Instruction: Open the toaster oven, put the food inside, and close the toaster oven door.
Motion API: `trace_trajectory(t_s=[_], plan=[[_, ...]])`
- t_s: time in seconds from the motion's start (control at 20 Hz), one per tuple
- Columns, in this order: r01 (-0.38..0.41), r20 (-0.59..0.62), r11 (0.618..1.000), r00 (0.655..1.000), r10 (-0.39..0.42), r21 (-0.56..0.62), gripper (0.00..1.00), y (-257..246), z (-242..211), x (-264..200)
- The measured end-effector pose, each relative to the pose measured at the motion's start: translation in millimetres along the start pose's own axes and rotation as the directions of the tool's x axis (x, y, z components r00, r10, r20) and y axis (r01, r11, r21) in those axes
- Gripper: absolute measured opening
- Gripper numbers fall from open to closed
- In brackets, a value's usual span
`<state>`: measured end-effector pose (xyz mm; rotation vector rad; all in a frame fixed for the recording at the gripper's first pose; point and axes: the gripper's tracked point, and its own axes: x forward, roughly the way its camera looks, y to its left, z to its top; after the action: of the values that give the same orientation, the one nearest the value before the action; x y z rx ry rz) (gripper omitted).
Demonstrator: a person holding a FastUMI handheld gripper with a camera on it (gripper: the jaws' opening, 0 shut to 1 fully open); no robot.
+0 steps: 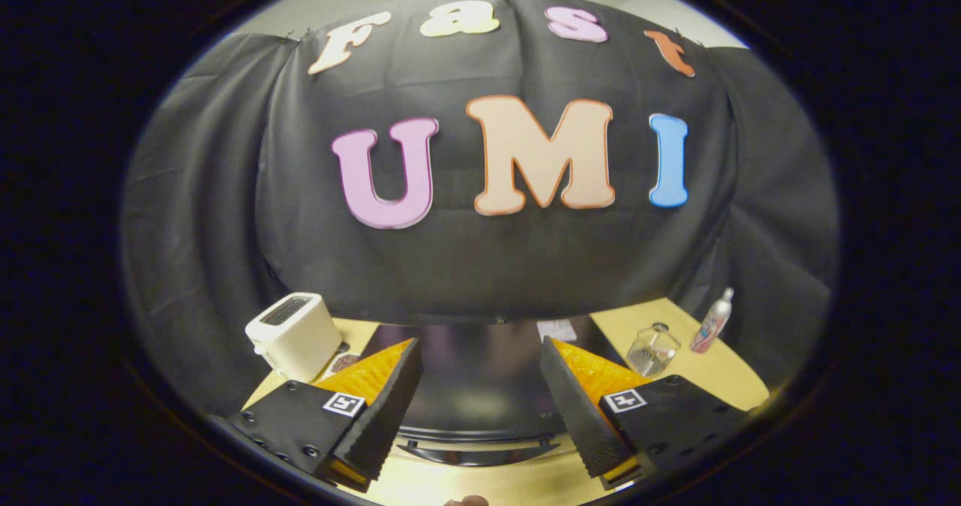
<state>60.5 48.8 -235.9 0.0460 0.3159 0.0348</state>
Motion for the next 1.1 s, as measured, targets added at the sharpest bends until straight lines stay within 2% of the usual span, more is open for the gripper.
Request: trace_trajectory(t_s=[0.1, 0.35, 0.65, 0.9, 1.0, 1.1], plan=[[0.006, -0.06, 1.0, 0.998, -0.006, -0.001, 0.99, -2.3, -27.7, 8.2], [0.014, -0.128, 1.0, 0.992, -0.015, -0.005, 1.0, -8.2, -62.6, 15.3], [0.022, -0.132, 1.0, 0.991, -0.023, -0.016, 1.0, -12.5, -67.7, 5.6], [0.027, -0.135, 1.0, 0.99, -0.028, -0.006, 1.0, -16.8, -84.1, -23.6], [0.024, -0.133, 0.999, 0.991, -0.019, 0.033, 1.0, -21.5, -85.3, -26.7], [0.018, -0.137, 1.0, 0.991, -0.016, 0.015, 1.0, -19.4, -87.4, -34.8]])
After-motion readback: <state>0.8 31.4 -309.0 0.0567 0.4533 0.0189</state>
